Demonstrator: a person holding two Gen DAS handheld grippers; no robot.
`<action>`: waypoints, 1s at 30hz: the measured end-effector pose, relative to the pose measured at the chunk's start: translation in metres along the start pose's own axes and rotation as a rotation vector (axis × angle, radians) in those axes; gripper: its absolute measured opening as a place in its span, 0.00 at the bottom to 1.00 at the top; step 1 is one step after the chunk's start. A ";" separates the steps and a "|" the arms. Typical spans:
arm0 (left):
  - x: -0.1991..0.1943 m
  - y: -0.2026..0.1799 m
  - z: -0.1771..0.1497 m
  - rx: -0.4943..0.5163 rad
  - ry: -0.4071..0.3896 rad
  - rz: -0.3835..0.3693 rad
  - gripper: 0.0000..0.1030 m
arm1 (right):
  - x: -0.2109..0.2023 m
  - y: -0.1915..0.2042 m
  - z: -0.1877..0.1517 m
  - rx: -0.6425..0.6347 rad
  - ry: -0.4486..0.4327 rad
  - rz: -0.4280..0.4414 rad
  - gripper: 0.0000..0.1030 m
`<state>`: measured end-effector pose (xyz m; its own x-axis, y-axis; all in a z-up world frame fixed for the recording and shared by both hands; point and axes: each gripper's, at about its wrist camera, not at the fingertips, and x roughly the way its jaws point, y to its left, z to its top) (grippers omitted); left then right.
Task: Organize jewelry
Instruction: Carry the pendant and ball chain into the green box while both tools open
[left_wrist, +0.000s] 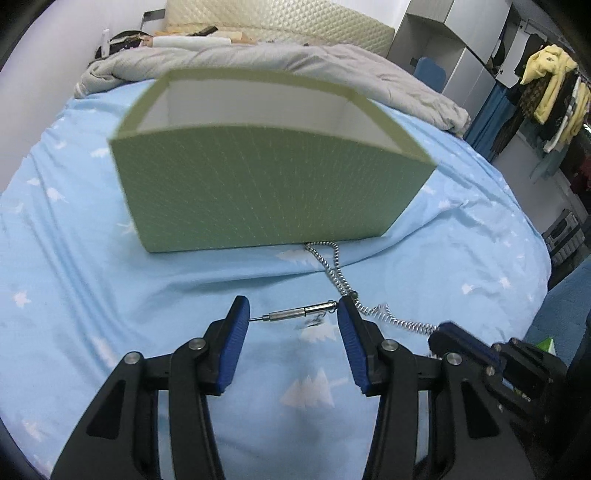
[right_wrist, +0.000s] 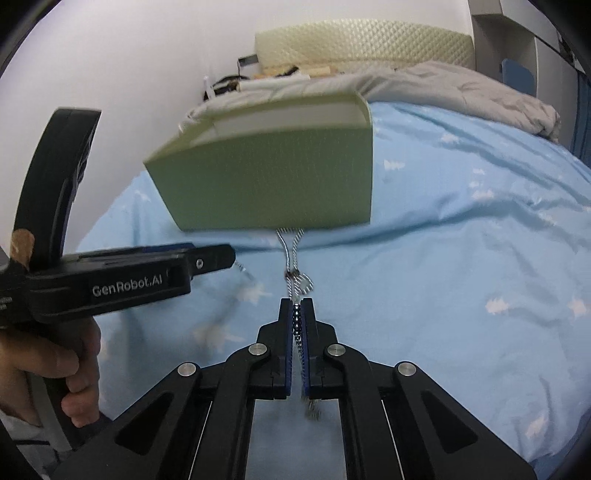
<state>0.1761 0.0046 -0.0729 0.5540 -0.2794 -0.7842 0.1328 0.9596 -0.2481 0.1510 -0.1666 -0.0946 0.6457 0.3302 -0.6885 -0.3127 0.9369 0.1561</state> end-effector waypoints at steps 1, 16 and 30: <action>-0.006 0.000 0.000 -0.001 -0.005 0.000 0.49 | -0.005 0.002 0.002 -0.002 -0.010 0.001 0.02; -0.101 -0.011 0.025 0.017 -0.131 0.006 0.49 | -0.078 0.025 0.063 -0.011 -0.132 0.036 0.02; -0.120 -0.011 0.084 0.020 -0.138 0.016 0.49 | -0.090 0.036 0.133 -0.042 -0.130 0.074 0.02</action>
<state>0.1770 0.0300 0.0718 0.6641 -0.2579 -0.7017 0.1387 0.9648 -0.2233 0.1744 -0.1473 0.0667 0.7036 0.4123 -0.5787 -0.3894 0.9050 0.1714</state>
